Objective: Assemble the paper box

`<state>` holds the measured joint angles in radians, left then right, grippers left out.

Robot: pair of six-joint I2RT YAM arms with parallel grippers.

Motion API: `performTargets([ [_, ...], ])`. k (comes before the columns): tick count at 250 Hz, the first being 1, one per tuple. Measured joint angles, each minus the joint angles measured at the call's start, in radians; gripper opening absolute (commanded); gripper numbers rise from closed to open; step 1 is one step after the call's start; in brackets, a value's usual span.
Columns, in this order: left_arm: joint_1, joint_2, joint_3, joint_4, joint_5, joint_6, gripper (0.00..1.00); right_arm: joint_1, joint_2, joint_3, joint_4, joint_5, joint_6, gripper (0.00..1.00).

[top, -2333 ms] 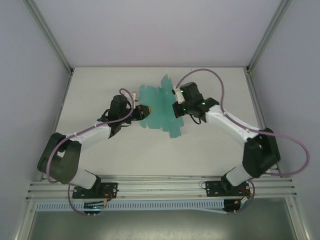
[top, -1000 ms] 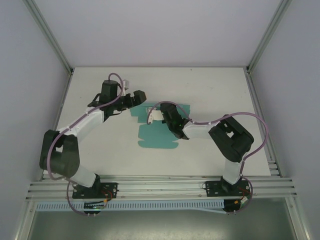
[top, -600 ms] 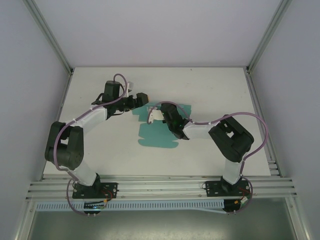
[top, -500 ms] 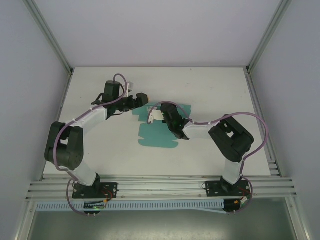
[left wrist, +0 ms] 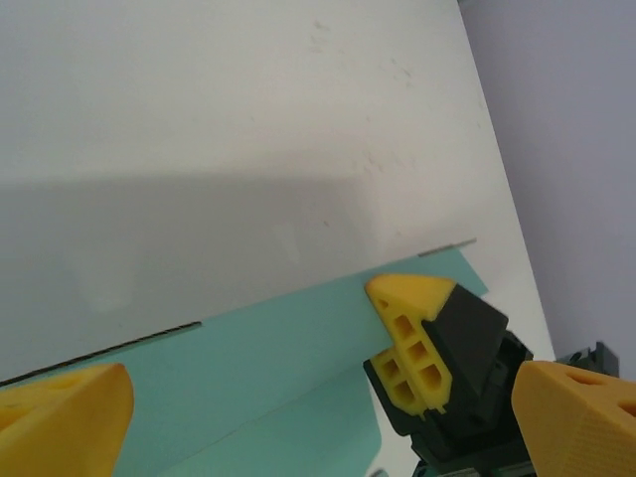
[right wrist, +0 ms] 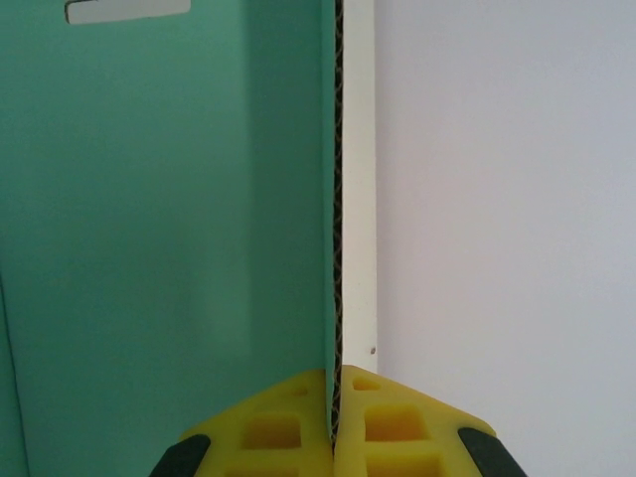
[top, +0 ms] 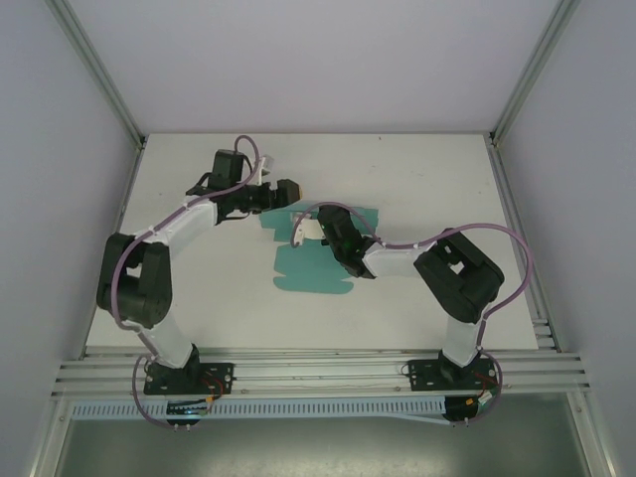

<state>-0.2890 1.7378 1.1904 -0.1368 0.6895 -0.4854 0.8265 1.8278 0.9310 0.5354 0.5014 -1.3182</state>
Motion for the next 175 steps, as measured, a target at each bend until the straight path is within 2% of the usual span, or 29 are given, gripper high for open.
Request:
performTargets([
  [57,-0.001,0.042,-0.043,0.077,0.112,-0.053,0.96,0.000,0.003,0.000,0.002,0.002,0.056,0.00],
  [80,-0.003,0.053,-0.064,0.142,0.156,-0.100,0.92,0.002,0.003,0.000,0.003,-0.005,0.076,0.00],
  [91,-0.006,0.063,-0.066,0.165,0.169,-0.118,0.85,0.003,0.003,0.000,0.004,-0.005,0.080,0.00],
  [105,-0.008,0.075,-0.069,0.198,0.177,-0.156,0.66,0.007,0.005,0.000,0.008,-0.001,0.087,0.00],
  [135,-0.005,0.099,-0.080,0.264,0.177,-0.210,0.38,0.009,0.008,0.000,0.021,0.014,0.091,0.00],
  [163,-0.006,0.122,-0.080,0.284,0.168,-0.251,0.29,0.010,0.018,0.000,0.045,0.026,0.095,0.00],
  [175,-0.006,0.125,-0.080,0.285,0.165,-0.262,0.23,0.011,0.021,0.000,0.050,0.031,0.094,0.00],
])
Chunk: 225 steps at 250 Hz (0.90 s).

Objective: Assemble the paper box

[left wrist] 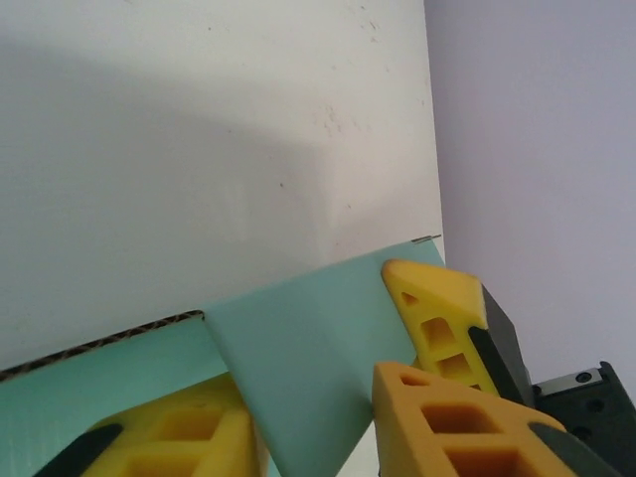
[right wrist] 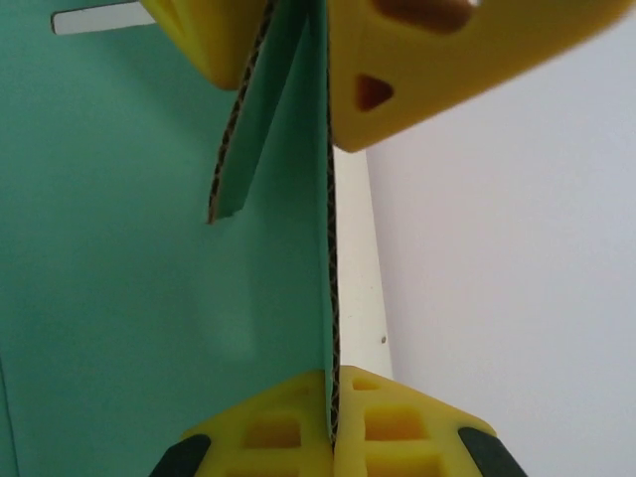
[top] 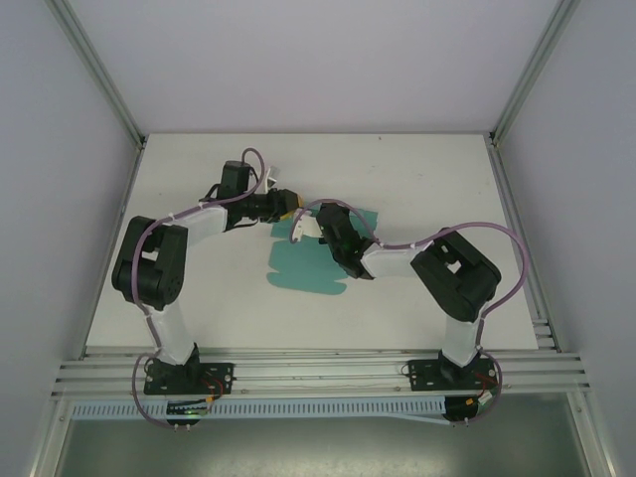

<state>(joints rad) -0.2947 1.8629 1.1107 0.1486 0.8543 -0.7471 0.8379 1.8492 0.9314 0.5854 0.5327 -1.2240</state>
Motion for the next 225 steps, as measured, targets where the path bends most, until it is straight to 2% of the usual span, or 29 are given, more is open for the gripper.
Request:
performTargets([
  [38,-0.002,0.000,0.000,0.001,-0.003,-0.021,0.04,0.000,0.000,0.000,0.011,0.013,0.000,0.00],
  [58,-0.005,-0.002,0.000,-0.005,-0.018,-0.021,0.04,0.000,0.000,0.000,0.012,0.018,0.000,0.00],
  [68,-0.007,-0.006,-0.001,-0.010,-0.025,-0.021,0.09,0.000,0.000,-0.002,0.014,0.018,0.000,0.00],
  [78,-0.010,-0.014,-0.006,-0.013,-0.034,-0.017,0.21,0.000,0.000,-0.005,0.019,0.016,0.000,0.00],
  [95,-0.013,-0.032,-0.019,-0.024,-0.055,0.006,0.56,0.005,0.000,-0.011,0.022,0.010,0.001,0.00],
  [116,-0.012,-0.063,-0.038,-0.057,-0.088,0.046,0.74,0.011,-0.004,-0.025,0.025,-0.002,0.001,0.00],
  [136,-0.008,-0.117,-0.076,-0.086,-0.136,0.077,0.82,0.013,-0.008,-0.035,0.026,-0.009,0.000,0.00],
  [161,0.020,-0.219,-0.153,-0.117,-0.176,0.115,0.88,0.008,-0.035,-0.058,0.025,-0.019,0.007,0.00],
  [190,0.096,-0.317,-0.241,-0.143,-0.224,0.146,0.92,-0.015,-0.087,-0.085,0.013,-0.048,0.051,0.00],
  [225,0.150,-0.349,-0.306,-0.162,-0.286,0.170,0.94,-0.053,-0.161,-0.111,-0.003,-0.095,0.122,0.00],
])
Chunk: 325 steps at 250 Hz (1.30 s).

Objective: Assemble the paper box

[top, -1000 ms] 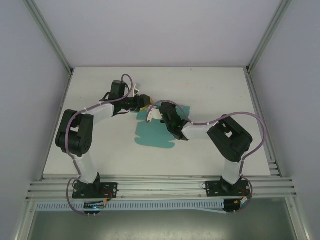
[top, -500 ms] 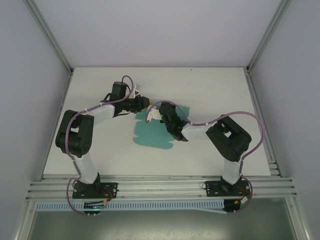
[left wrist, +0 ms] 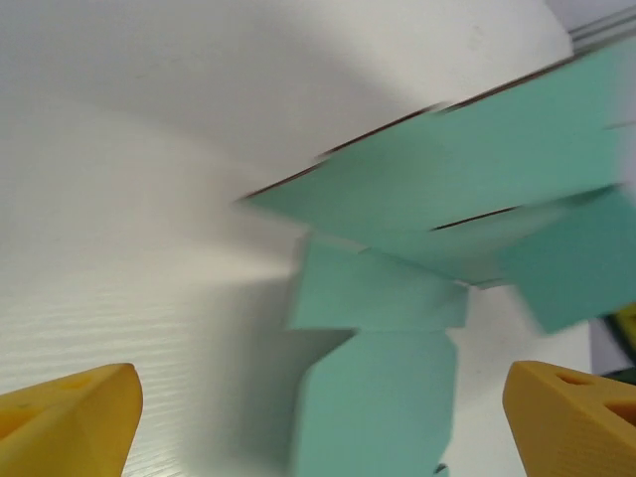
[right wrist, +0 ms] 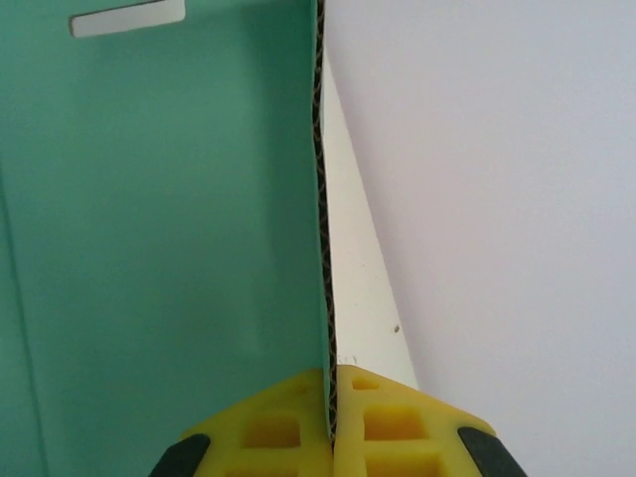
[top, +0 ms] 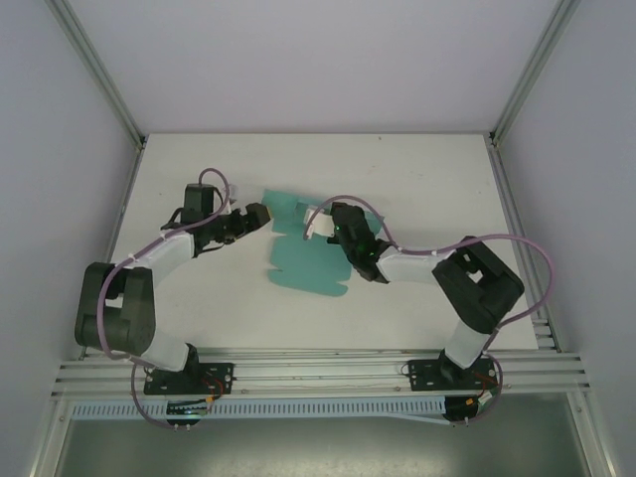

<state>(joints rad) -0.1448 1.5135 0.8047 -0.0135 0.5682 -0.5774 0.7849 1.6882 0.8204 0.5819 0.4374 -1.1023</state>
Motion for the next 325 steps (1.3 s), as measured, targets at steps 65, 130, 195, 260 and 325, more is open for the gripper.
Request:
performTargets([
  [65,0.036,0.041,-0.023,0.018,-0.056,0.000,0.84,-0.017,-0.069,-0.033,-0.012,-0.053,0.071,0.00],
  [130,0.038,0.177,-0.001,0.093,0.019,-0.003,0.83,-0.017,-0.070,-0.034,-0.015,-0.073,0.098,0.00],
  [195,0.038,0.207,0.001,0.203,0.105,-0.003,0.83,-0.019,-0.081,-0.034,-0.023,-0.073,0.122,0.00],
  [260,-0.016,0.231,0.017,0.272,0.190,0.002,0.86,-0.012,-0.083,-0.034,-0.049,-0.074,0.126,0.00],
  [325,-0.076,0.305,0.120,0.269,0.193,0.018,0.81,0.001,-0.083,-0.028,-0.050,-0.061,0.142,0.00],
])
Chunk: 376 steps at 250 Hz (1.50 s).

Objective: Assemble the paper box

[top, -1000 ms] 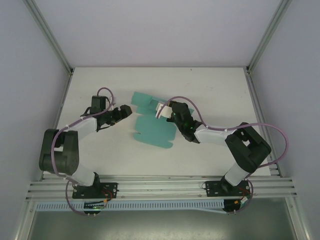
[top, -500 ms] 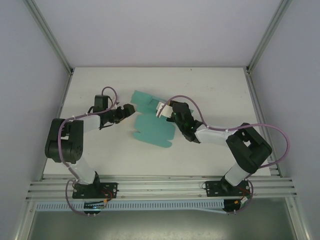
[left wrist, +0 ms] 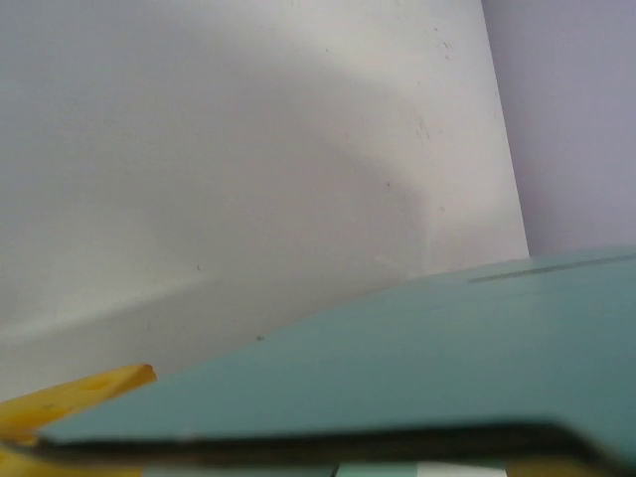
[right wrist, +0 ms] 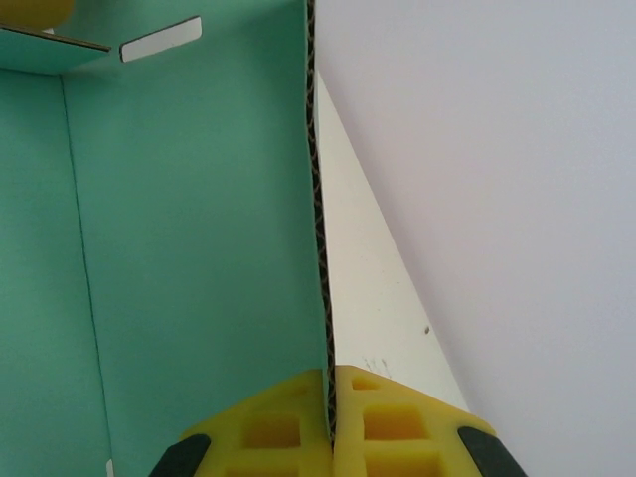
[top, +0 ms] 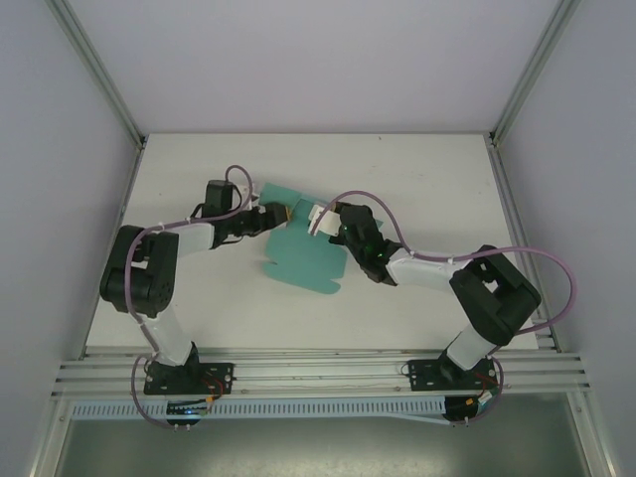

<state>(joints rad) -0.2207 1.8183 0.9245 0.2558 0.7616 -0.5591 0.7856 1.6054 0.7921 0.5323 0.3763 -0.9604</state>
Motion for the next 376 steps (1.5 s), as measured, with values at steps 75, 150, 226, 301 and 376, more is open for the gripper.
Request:
performTargets([
  [75,-0.053,0.038,0.044,-0.077,-0.204,0.045,0.74,0.000,0.000,0.000,-0.035,0.027,0.011,0.00],
  [150,-0.113,0.038,0.044,-0.113,-0.407,0.055,0.95,-0.001,0.000,0.000,-0.060,0.051,0.037,0.00],
  [226,-0.206,0.051,0.107,-0.235,-0.664,0.059,0.98,-0.010,0.005,0.000,-0.077,0.106,0.055,0.00],
  [301,-0.221,-0.093,0.046,-0.335,-0.726,0.139,0.98,-0.026,0.011,0.000,-0.072,0.092,0.039,0.00],
  [376,-0.096,-0.335,0.097,-0.519,-0.705,0.280,0.98,-0.032,0.058,0.029,-0.047,-0.009,-0.079,0.00],
])
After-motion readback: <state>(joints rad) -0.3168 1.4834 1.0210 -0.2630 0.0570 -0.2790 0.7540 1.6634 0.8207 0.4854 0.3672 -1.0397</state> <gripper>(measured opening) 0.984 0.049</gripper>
